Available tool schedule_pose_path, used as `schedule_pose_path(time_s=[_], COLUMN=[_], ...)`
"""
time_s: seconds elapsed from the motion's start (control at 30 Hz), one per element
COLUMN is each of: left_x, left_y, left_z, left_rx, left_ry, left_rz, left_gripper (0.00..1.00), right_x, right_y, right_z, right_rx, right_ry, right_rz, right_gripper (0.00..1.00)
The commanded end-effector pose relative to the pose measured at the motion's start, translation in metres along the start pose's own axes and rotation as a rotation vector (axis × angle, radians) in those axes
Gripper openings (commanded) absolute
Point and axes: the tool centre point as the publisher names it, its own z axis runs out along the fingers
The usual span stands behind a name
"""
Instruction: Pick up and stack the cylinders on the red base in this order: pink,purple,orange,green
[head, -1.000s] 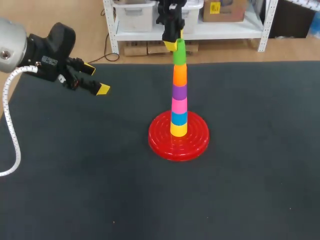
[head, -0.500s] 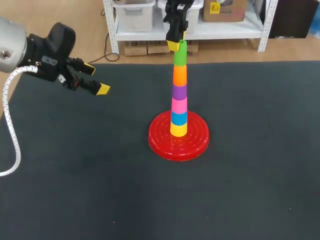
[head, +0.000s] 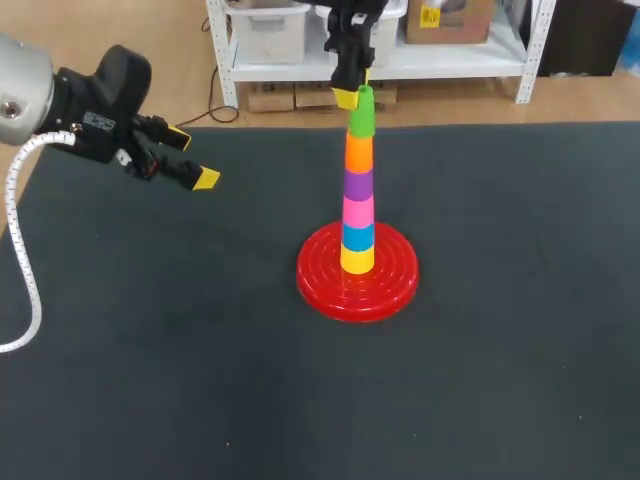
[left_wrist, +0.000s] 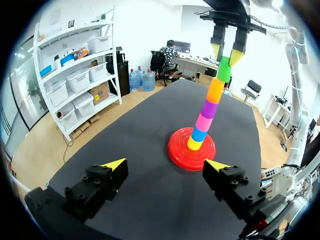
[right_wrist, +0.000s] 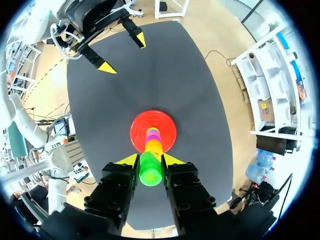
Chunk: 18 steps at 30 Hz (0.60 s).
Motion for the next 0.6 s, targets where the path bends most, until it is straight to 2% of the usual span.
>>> schedule_pose_path(time_s=[0.03,0.43,0.6], left_x=[0.0008,0.0008,0.0008], left_y=[0.0006,0.0006,0.0006], left_z=[0.0003,0.0003,0.0003], left_rx=[0.001,0.001,0.001], left_ry=[-0.003,-0.003,-0.003], left_rz=[0.001,0.001,0.001], left_gripper=[1.00,1.00,1.00], right_x=[-0.0066,-0.0105,-0.0103], right_y=[-0.0050,-0.0112,-0.0123], right_z=[0.0021,0.0070,0.0076], right_rx=[-0.008,-0.027,-0.002], right_ry=[0.015,0.034,0.025], right_rz=[0.003,0.027,0.034], right_gripper=[0.00,0.00,0.00])
